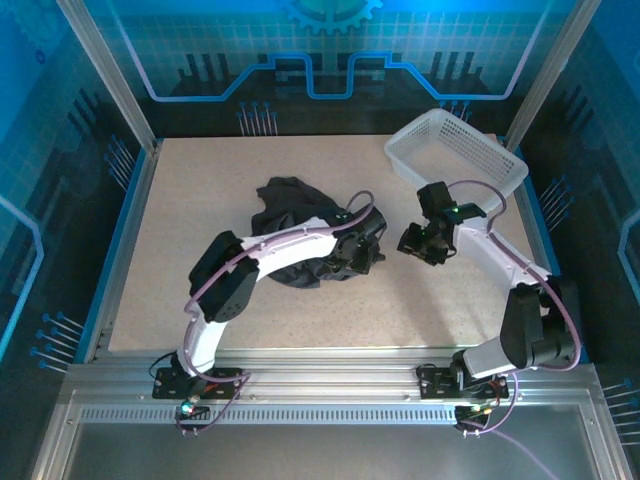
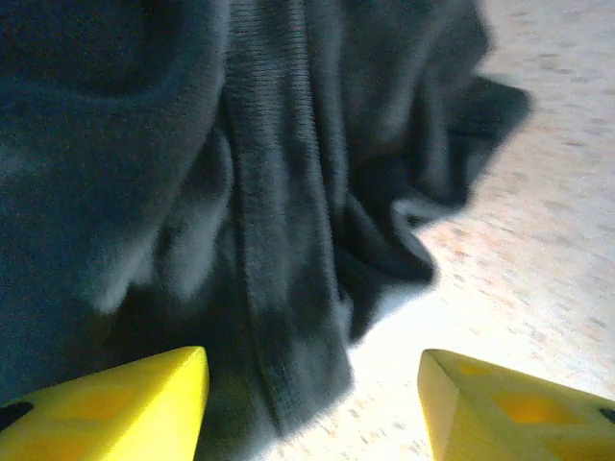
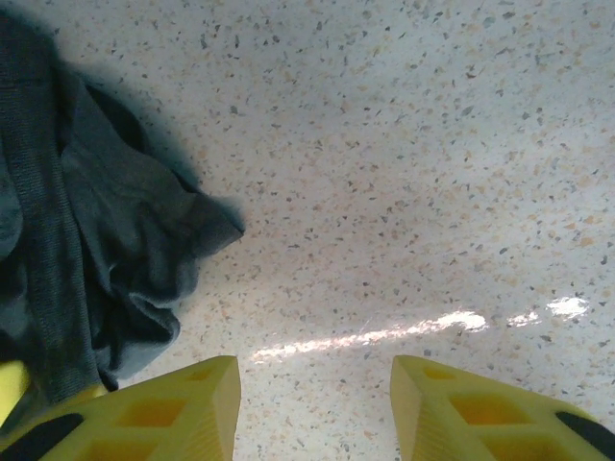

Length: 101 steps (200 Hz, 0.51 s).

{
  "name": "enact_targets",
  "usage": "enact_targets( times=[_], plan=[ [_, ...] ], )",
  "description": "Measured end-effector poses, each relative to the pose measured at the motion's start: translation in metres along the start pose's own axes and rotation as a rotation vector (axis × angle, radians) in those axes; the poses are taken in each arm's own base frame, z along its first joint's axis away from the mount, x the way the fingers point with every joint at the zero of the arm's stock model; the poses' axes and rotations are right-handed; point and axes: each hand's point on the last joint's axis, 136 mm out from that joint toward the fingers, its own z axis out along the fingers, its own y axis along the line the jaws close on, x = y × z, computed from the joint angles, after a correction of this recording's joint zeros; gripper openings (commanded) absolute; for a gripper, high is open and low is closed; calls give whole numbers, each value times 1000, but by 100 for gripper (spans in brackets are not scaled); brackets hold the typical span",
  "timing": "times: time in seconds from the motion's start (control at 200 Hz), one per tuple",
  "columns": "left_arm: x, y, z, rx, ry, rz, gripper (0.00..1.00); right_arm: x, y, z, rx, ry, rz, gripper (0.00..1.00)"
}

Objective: Fold and stack the t-shirts

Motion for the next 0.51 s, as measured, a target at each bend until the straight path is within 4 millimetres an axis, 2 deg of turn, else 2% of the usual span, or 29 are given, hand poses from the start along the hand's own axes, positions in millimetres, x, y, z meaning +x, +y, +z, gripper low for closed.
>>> enact_targets(
  times=[0.105, 0.21, 0.315, 0.505],
  plan=[
    [3, 19, 17, -109, 18, 30, 0, 4, 2, -1, -24, 3, -1, 46],
    [0, 34, 17, -167, 6, 27, 0, 8, 2, 0, -36, 14, -1, 46],
    [-1, 53, 3, -137, -39, -50, 0, 10, 4, 2, -47, 22, -4, 45],
    [16, 134, -59, 35, -152, -426, 0, 18, 19, 19, -40, 58, -64, 44]
  ],
)
